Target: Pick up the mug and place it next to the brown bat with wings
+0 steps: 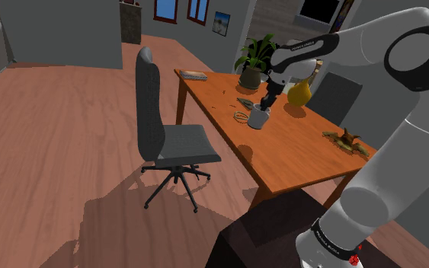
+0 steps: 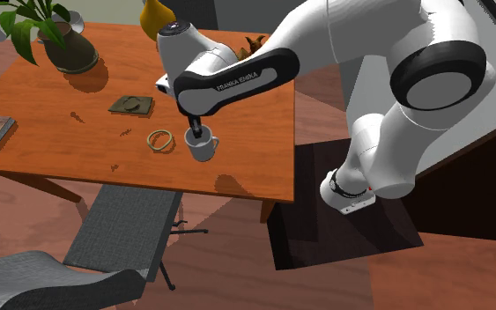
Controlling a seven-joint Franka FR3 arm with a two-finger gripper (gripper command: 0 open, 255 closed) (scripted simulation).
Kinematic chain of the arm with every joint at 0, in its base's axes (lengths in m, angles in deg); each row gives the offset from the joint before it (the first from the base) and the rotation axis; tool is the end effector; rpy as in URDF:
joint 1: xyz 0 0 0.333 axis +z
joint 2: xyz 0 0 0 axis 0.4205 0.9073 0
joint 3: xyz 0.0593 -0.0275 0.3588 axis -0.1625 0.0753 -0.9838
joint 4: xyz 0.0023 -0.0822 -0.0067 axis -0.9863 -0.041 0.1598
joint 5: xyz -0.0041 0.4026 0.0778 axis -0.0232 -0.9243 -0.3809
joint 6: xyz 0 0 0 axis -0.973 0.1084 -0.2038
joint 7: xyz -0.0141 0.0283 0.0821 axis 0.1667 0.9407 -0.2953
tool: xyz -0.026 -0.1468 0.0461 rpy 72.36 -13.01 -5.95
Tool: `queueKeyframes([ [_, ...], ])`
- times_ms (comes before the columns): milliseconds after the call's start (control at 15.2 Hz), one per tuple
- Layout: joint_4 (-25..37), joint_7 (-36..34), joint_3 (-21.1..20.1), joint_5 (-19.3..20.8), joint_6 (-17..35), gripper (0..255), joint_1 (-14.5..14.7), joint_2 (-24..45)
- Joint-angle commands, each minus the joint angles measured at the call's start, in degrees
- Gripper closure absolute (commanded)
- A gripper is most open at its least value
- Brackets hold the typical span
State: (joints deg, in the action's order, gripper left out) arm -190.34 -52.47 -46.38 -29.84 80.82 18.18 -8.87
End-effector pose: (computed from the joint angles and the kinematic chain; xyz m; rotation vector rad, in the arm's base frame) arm 0.5309 -0.2176 0.4151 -3.0563 -0.2446 -0.1129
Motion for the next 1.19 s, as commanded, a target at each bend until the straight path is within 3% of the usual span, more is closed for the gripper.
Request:
queueKeyframes([
  [0, 1.19, -0.24, 0.06, 0.32, -1.75, 255, -0.04, -0.57],
  [1122, 10.57, -0.62, 0.72, 1.63, -13.48, 255, -0.67, -3.0],
])
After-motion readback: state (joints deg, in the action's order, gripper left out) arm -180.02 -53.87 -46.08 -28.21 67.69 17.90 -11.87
